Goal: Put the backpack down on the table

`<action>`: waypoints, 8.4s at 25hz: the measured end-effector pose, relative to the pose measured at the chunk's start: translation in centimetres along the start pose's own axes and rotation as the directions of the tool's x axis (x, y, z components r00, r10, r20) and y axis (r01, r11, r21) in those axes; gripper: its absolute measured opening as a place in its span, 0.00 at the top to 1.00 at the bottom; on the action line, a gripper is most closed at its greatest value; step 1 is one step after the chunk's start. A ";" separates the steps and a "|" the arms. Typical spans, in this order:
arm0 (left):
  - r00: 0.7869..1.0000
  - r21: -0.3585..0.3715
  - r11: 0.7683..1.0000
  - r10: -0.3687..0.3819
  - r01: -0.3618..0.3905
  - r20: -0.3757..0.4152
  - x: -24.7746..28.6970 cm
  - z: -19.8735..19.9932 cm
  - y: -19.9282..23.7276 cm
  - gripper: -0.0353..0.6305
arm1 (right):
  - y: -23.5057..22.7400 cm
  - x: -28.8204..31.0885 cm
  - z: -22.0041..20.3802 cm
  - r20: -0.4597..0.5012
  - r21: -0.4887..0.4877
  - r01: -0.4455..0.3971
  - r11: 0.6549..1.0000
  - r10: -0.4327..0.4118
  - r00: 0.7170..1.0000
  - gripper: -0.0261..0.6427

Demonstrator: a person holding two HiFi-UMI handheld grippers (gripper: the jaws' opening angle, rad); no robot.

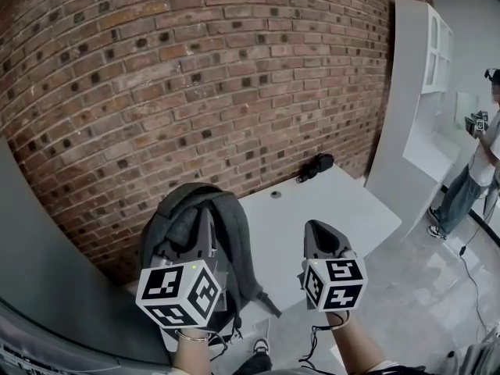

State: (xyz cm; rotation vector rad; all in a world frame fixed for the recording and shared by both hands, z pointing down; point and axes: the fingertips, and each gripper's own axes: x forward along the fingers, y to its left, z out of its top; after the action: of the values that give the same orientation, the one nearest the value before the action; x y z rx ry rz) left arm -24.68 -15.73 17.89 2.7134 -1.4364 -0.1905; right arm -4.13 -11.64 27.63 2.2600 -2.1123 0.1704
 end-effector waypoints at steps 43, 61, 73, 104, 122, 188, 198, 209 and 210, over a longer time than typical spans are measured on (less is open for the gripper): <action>0.993 -0.018 0.993 0.117 -0.117 0.009 22.9 -5.7 9.8 0.89 | -3.6 24.9 1.1 -0.077 -0.050 -0.036 0.998 0.032 0.997 0.92; 0.977 0.066 0.978 0.201 -0.196 -0.076 27.2 -9.8 1.5 0.89 | -11.1 26.6 -2.7 -0.142 0.016 -0.109 0.994 0.110 0.984 0.92; 0.964 0.058 0.974 0.226 -0.220 -0.141 28.2 -14.1 -4.9 0.89 | -17.3 24.4 -5.5 -0.173 0.074 -0.080 0.994 0.091 0.981 0.92; 0.947 0.047 0.984 0.176 -0.169 -0.269 33.2 -25.3 -18.0 0.89 | -29.9 21.8 -11.9 -0.266 0.087 0.009 0.996 0.014 0.964 0.92; 0.937 0.000 0.995 0.093 -0.099 -0.336 31.5 -29.8 -21.0 0.89 | -30.6 20.6 -14.8 -0.306 0.096 0.009 0.995 0.021 0.952 0.92; 0.897 -0.156 0.957 0.161 -0.243 -0.411 23.9 -34.0 -23.7 0.89 | -28.3 11.7 -14.0 -0.303 -0.017 -0.172 0.985 0.159 0.940 0.92; 0.859 -0.147 0.935 0.225 -0.324 -0.460 26.3 -38.0 -25.9 0.89 | -31.6 14.2 -16.8 -0.343 0.008 -0.242 0.970 0.230 0.911 0.92; 0.829 -0.091 0.929 0.272 -0.359 -0.489 28.6 -42.8 -27.8 0.89 | -35.9 15.7 -22.8 -0.400 0.030 -0.263 0.964 0.253 0.881 0.92; 0.824 -0.091 0.926 0.277 -0.366 -0.494 28.8 -43.4 -28.0 0.89 | -36.4 15.8 -23.4 -0.406 0.038 -0.260 0.965 0.252 0.878 0.92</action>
State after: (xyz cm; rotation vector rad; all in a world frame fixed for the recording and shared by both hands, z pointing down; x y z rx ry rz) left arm 20.35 -23.85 55.38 2.1157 -1.5887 0.3252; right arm 31.94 -22.25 54.21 1.7262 -2.1481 0.5765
